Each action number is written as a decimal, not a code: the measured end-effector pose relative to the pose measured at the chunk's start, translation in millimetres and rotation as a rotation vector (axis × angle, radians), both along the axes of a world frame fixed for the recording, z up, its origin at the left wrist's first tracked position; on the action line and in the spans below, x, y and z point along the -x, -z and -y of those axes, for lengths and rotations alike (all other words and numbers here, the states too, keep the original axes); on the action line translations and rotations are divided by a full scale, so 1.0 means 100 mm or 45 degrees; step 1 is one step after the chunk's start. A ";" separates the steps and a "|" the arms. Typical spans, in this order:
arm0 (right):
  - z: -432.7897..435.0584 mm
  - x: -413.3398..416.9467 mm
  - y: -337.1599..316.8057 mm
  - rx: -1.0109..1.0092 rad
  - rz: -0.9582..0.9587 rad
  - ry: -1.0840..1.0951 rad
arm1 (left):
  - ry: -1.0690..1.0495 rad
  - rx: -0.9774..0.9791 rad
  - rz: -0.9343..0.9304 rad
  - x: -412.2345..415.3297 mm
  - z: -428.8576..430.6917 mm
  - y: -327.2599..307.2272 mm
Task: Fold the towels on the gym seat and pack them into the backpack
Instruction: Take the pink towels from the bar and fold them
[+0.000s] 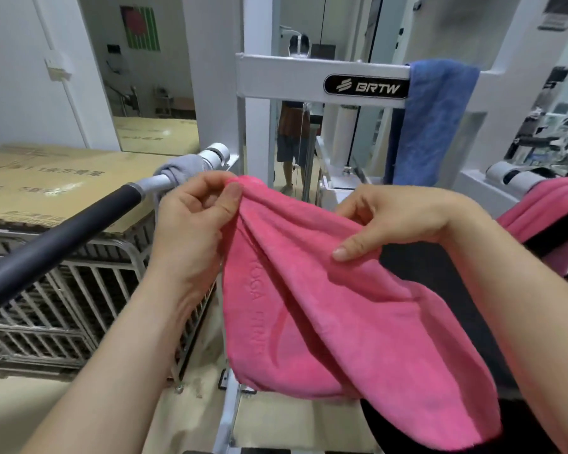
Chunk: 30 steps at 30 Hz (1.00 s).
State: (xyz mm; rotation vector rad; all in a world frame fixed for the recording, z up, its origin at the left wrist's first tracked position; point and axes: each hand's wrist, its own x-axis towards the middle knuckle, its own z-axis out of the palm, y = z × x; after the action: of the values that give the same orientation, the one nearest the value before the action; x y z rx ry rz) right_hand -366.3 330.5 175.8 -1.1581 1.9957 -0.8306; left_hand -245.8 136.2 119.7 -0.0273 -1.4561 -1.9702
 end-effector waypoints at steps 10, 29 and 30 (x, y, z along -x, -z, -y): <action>0.08 0.07 -0.37 -0.694 -0.971 0.240 | -0.644 0.603 0.119 -0.15 0.48 -0.25; -1.02 -0.21 -0.62 0.787 0.036 -0.022 | -0.048 0.341 0.049 -0.46 0.06 -0.90; -1.07 -0.22 -0.65 0.804 -0.011 0.118 | -0.084 0.403 0.041 -0.42 0.03 -0.89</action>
State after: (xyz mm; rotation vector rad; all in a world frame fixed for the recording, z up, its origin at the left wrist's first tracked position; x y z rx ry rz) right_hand -344.5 437.6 240.4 -1.4052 1.8521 -1.5782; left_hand -203.5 133.3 208.6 -0.0865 -1.7546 -1.6782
